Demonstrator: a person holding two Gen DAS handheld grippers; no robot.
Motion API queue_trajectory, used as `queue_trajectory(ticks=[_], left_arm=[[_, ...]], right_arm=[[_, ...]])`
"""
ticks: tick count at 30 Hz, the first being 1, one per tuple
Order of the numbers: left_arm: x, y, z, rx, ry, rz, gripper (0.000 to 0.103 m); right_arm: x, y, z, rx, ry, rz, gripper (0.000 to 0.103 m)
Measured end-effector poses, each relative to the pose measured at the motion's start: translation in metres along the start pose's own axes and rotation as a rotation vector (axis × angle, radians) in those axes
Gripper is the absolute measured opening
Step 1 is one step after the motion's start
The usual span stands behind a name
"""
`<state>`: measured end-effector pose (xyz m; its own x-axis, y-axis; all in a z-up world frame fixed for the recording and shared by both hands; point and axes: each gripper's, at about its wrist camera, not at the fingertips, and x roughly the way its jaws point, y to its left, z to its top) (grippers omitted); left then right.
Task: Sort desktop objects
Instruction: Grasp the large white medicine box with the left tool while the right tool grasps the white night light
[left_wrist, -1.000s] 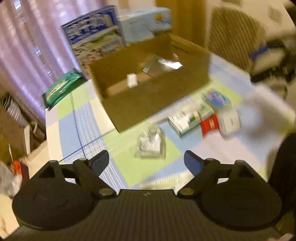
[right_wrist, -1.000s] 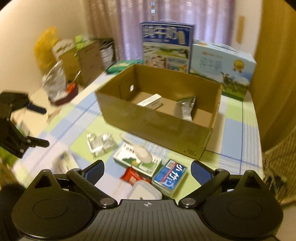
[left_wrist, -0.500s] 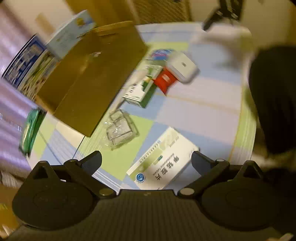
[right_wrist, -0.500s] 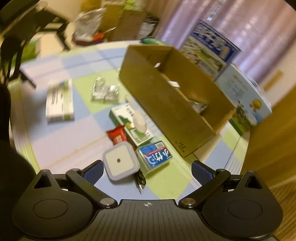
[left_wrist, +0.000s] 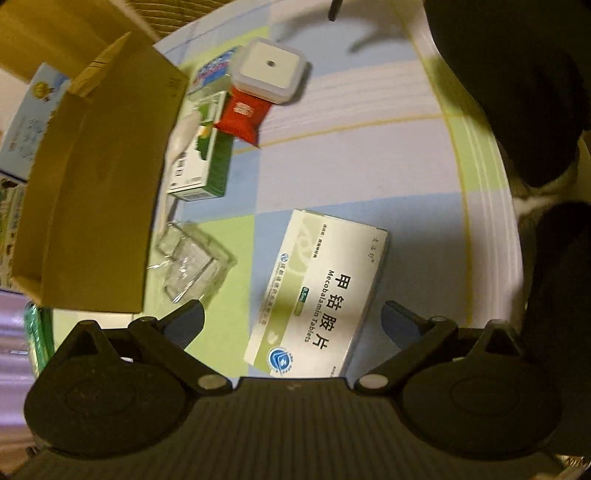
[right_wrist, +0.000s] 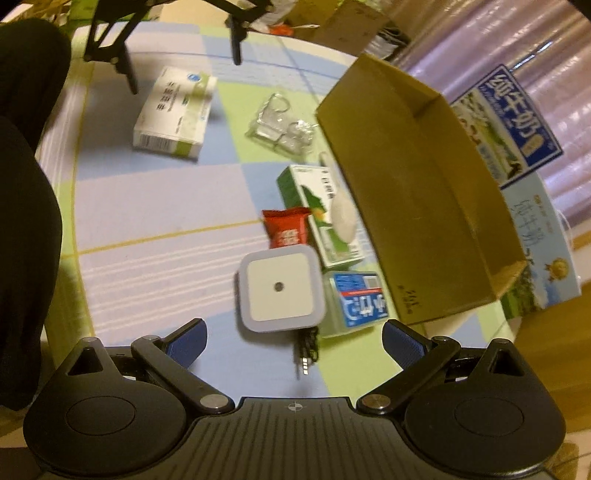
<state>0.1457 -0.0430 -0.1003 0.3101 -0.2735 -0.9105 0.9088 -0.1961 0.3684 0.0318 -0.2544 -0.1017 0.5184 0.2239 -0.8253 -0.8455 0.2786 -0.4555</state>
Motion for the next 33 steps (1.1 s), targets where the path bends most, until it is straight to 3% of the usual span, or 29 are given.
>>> queue_trajectory(ticks=[13, 17, 28, 33], left_arm=[[0.031, 0.003, -0.002, 0.013, -0.01, -0.08, 0.092], [0.032, 0.008, -0.005, -0.016, -0.032, -0.088, 0.091], [0.034, 0.032, -0.011, -0.109, -0.039, -0.18, 0.079], [0.035, 0.034, -0.008, -0.172, -0.032, -0.2, 0.076]], right_arm=[[0.037, 0.01, 0.01, -0.03, -0.013, -0.006, 0.096], [0.047, 0.012, 0.012, -0.024, 0.0, 0.007, 0.086], [0.055, 0.01, 0.014, 0.008, -0.007, 0.001, 0.078], [0.054, 0.006, 0.016, 0.04, -0.012, -0.009, 0.065]])
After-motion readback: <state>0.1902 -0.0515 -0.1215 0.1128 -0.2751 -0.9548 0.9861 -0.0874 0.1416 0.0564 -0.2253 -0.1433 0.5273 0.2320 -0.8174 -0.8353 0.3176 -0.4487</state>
